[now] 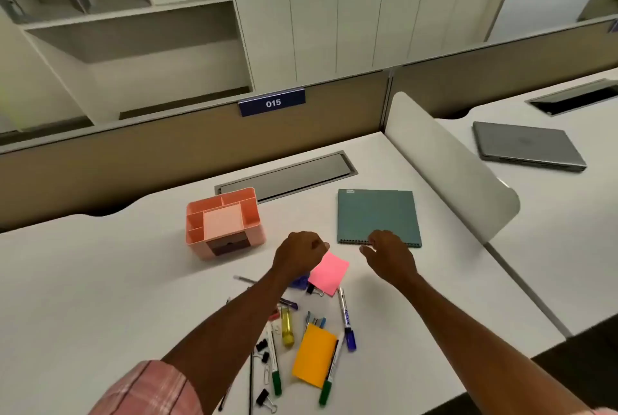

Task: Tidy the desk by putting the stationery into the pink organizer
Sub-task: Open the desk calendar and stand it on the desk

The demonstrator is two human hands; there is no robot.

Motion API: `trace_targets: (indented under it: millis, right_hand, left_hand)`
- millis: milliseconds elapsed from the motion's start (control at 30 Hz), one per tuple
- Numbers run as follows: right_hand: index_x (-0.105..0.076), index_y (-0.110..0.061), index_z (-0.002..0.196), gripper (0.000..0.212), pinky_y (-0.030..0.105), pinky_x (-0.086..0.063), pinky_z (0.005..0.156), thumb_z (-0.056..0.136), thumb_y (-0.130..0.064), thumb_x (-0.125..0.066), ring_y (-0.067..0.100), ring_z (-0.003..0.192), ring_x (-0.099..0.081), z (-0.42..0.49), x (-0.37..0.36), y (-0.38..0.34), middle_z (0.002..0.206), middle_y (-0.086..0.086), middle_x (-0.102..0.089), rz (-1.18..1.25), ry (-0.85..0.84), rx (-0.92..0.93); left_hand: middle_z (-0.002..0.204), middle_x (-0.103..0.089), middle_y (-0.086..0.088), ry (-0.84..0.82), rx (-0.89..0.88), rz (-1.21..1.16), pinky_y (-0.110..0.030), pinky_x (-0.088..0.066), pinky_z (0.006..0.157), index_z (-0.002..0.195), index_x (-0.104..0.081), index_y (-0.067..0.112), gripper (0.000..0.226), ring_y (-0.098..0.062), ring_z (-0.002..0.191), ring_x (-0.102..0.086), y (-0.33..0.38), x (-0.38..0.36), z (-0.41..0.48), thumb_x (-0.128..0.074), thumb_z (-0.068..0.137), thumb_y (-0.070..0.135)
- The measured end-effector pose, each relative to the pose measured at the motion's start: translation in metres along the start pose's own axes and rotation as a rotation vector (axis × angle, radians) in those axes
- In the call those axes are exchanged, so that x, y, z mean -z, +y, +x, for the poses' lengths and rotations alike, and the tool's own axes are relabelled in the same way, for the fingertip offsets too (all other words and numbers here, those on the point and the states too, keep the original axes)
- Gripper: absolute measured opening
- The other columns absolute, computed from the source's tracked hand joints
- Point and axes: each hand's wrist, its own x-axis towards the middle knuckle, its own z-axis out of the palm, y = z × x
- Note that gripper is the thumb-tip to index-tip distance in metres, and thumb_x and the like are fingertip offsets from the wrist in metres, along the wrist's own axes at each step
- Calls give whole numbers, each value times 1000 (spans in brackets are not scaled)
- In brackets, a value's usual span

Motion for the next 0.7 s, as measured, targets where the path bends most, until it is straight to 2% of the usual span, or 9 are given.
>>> trace_targets:
  millis: [200,300,467,600,700]
  right_hand:
    - [-63,-15,101,23,32,-44,74,93,-36,-69,27,98,-61,0,10,33,104,5,-65,24,28,-113]
    - [-63,-15,104,23,33,-47,76,93,-35,-69,27,100,-61,3,13,46,106,4,-65,34,37,-150]
    - [-63,-16,106,23,35,-52,78,93,-35,-67,27,104,-62,10,12,66,112,5,-65,36,27,-209]
    - [-61,-11,119,32,39,-52,85,93,-29,-66,31,113,-58,16,11,76,121,9,-61,62,32,-285]
    - [-60,-9,121,30,41,-52,84,94,-21,-62,33,115,-55,21,9,82,123,11,-55,90,56,-352]
  left_hand:
    - [107,-74,3,-86,18,12,-39,-56,86,105,-74,22,57,-18,98,-66,16,-16,12,-51,91,73]
    - [118,-71,2,-73,17,35,-39,-52,94,115,-72,21,57,-20,110,-64,20,-26,18,-53,93,71]
    - [129,-67,-1,-39,60,40,-42,-48,101,124,-68,20,63,-24,119,-62,25,-43,31,-51,92,72]
    - [128,-66,-6,-19,105,65,-44,-47,101,125,-67,18,68,-30,121,-59,31,-51,40,-48,93,74]
    - [121,-64,-9,-36,122,124,-45,-46,97,114,-64,14,61,-33,120,-56,32,-61,48,-47,95,70]
